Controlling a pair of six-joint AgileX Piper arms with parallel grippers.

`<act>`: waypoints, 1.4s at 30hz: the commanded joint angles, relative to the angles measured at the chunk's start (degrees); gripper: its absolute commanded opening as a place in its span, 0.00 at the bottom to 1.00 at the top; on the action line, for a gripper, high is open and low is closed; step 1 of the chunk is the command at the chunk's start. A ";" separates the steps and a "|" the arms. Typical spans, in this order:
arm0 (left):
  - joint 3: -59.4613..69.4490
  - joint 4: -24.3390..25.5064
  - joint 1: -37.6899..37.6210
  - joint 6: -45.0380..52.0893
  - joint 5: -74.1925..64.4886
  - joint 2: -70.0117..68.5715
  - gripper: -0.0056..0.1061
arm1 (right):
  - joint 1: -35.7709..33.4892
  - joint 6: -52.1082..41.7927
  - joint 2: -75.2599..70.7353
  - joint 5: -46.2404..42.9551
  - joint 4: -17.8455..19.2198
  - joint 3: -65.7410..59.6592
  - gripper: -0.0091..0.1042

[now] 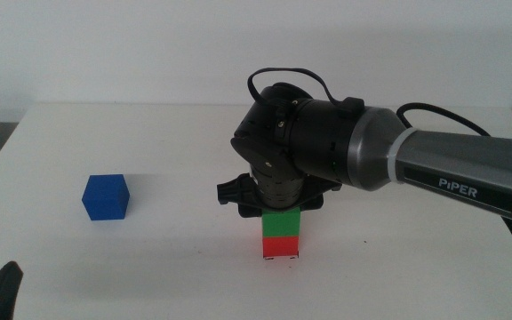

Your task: Stack red cubes first, then green, then blue cubes in a specific spot.

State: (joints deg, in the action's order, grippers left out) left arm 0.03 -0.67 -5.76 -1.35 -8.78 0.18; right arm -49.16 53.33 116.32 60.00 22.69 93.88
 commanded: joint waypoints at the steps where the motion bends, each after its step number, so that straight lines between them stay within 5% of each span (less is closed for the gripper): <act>1: -0.03 -0.16 0.14 0.05 0.48 -0.18 0.86 | 0.01 -0.33 0.37 -0.07 1.03 0.00 0.54; 9: -0.03 -0.16 0.14 0.05 0.48 -0.18 0.86 | 0.01 -0.33 0.18 -0.07 1.03 0.00 0.68; 15: -0.03 -0.16 0.14 0.05 0.48 -0.18 0.86 | -1.74 -6.51 -15.86 1.85 1.99 -4.29 0.69; 25: -0.03 -0.16 0.14 0.05 0.48 -0.18 0.86 | -1.60 -22.65 -50.63 -7.52 1.50 -30.33 0.70; 32: -0.03 -0.16 0.14 0.05 0.48 -0.18 0.86 | -1.60 -37.41 -71.47 -9.94 -6.44 -41.25 0.86; 42: -0.03 -0.16 0.14 0.05 0.48 -0.18 0.86 | -1.70 -46.42 -84.09 -5.84 -13.98 -41.71 0.87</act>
State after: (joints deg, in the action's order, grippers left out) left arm 0.03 -0.67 -5.76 -1.35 -8.78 0.18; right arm -50.84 8.72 32.99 53.56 10.03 52.67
